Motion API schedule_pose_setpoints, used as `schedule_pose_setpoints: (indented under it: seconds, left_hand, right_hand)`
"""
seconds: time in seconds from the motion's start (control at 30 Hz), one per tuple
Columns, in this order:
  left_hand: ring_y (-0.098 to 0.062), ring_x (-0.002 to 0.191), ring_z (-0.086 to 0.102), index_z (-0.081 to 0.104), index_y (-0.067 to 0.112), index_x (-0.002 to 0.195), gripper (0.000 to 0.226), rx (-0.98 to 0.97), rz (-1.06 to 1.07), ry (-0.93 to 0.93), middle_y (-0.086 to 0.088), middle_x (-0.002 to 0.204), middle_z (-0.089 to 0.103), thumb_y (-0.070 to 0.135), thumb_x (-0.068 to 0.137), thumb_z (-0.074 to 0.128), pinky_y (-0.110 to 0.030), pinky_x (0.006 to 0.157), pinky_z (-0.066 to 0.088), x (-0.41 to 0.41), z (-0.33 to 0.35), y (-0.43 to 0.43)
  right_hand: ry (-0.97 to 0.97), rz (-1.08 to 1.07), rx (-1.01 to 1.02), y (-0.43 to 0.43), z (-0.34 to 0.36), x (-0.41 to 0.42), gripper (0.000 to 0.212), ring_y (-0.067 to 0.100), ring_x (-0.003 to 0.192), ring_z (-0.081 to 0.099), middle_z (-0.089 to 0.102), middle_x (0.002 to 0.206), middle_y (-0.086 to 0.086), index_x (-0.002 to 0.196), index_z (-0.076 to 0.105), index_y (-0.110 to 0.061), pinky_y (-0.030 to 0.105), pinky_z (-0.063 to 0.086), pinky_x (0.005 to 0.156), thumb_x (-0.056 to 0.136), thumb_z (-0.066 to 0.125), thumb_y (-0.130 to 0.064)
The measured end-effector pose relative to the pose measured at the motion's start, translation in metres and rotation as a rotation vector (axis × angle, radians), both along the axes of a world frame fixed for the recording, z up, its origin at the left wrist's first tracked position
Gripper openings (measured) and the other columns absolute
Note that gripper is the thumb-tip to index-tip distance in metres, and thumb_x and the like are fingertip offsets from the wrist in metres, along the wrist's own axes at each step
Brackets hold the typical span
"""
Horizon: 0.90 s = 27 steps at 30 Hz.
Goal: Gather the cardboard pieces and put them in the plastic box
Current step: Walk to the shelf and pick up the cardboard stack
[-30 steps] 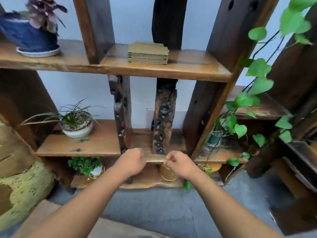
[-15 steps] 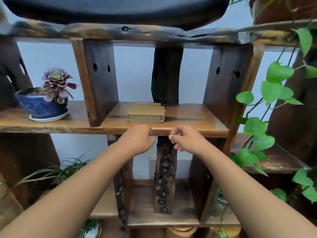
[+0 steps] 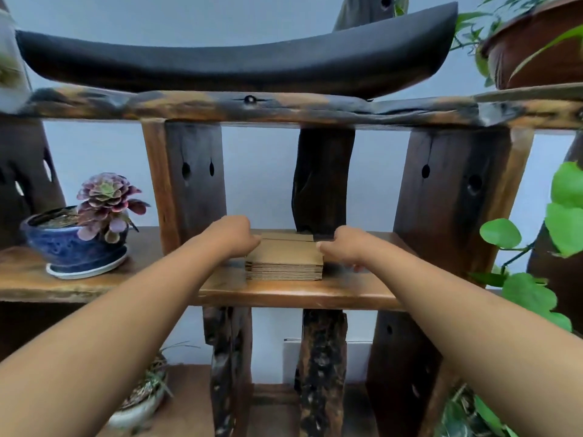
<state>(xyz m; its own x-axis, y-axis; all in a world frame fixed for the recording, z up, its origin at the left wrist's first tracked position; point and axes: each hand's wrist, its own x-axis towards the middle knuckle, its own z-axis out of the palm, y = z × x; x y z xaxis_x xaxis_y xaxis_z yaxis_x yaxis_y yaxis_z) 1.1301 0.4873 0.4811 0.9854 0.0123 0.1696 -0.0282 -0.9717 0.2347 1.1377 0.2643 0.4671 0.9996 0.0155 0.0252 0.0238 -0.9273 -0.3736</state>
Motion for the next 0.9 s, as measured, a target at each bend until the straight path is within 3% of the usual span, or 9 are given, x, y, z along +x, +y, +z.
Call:
schedule_pose_setpoints:
  seconds: [0.17,0.23,0.33,0.53,0.67,0.8,0.9]
  left_hand:
    - [-0.032,0.077,0.071,0.052,0.005,0.111,0.055,-0.267,0.137,0.268,-0.017,0.097,0.066,0.056,0.092,0.046,-0.038,0.062,0.062,0.03,-0.011,0.015]
    - [-0.027,0.071,0.068,0.055,0.006,0.104,0.059,-0.383,0.168,0.335,-0.015,0.092,0.066,0.062,0.086,0.05,-0.032,0.054,0.058,0.037,-0.019,0.021]
    - [-0.023,0.064,0.061,0.054,0.011,0.093,0.06,-0.391,0.156,0.342,-0.01,0.082,0.063,0.069,0.075,0.057,-0.027,0.053,0.051,0.045,-0.03,0.021]
    - [-0.017,0.055,0.051,0.054,0.013,0.086,0.051,-0.486,0.201,0.47,-0.005,0.076,0.054,0.06,0.074,0.068,-0.019,0.04,0.045,0.054,-0.036,0.01]
    - [-0.013,0.056,0.044,0.052,0.013,0.083,0.047,-0.557,0.238,0.527,-0.003,0.072,0.049,0.057,0.076,0.07,-0.02,0.042,0.041,0.053,-0.039,0.006]
    - [-0.014,0.056,0.047,0.053,0.012,0.083,0.046,-0.573,0.209,0.524,-0.005,0.071,0.051,0.056,0.079,0.067,-0.022,0.045,0.046,0.047,-0.039,0.004]
    - [-0.017,0.065,0.053,0.056,0.011,0.091,0.047,-0.63,0.185,0.486,-0.007,0.08,0.057,0.055,0.08,0.067,-0.028,0.053,0.051,0.036,-0.036,0.003]
  right_hand:
    - [0.263,-0.177,0.182,0.004,-0.005,0.026,0.062,0.024,0.062,0.067,0.071,0.087,0.013,0.112,0.057,-0.005,0.033,0.061,0.065,0.091,0.045,-0.062]
    - [0.286,-0.203,0.234,0.005,-0.01,0.035,0.062,0.024,0.065,0.065,0.068,0.087,0.012,0.106,0.06,-0.007,0.033,0.06,0.063,0.088,0.049,-0.065]
    - [0.295,-0.188,0.217,0.007,-0.017,0.043,0.059,0.024,0.071,0.062,0.062,0.09,0.01,0.099,0.058,-0.01,0.031,0.054,0.054,0.084,0.052,-0.067]
    - [0.316,-0.187,0.289,0.008,-0.023,0.046,0.05,0.02,0.07,0.06,0.061,0.088,0.008,0.091,0.056,-0.014,0.029,0.054,0.051,0.081,0.062,-0.062]
    - [0.285,-0.183,0.322,0.011,-0.029,0.044,0.045,0.019,0.074,0.058,0.057,0.088,0.009,0.1,0.055,-0.014,0.031,0.057,0.061,0.084,0.062,-0.055]
    - [0.251,-0.181,0.395,0.009,-0.029,0.038,0.041,0.02,0.078,0.06,0.059,0.091,0.009,0.096,0.053,-0.014,0.034,0.06,0.078,0.085,0.064,-0.052]
    - [0.268,-0.19,0.522,0.005,-0.025,0.026,0.041,0.022,0.081,0.066,0.063,0.098,0.01,0.103,0.054,-0.016,0.035,0.061,0.072,0.084,0.067,-0.05]
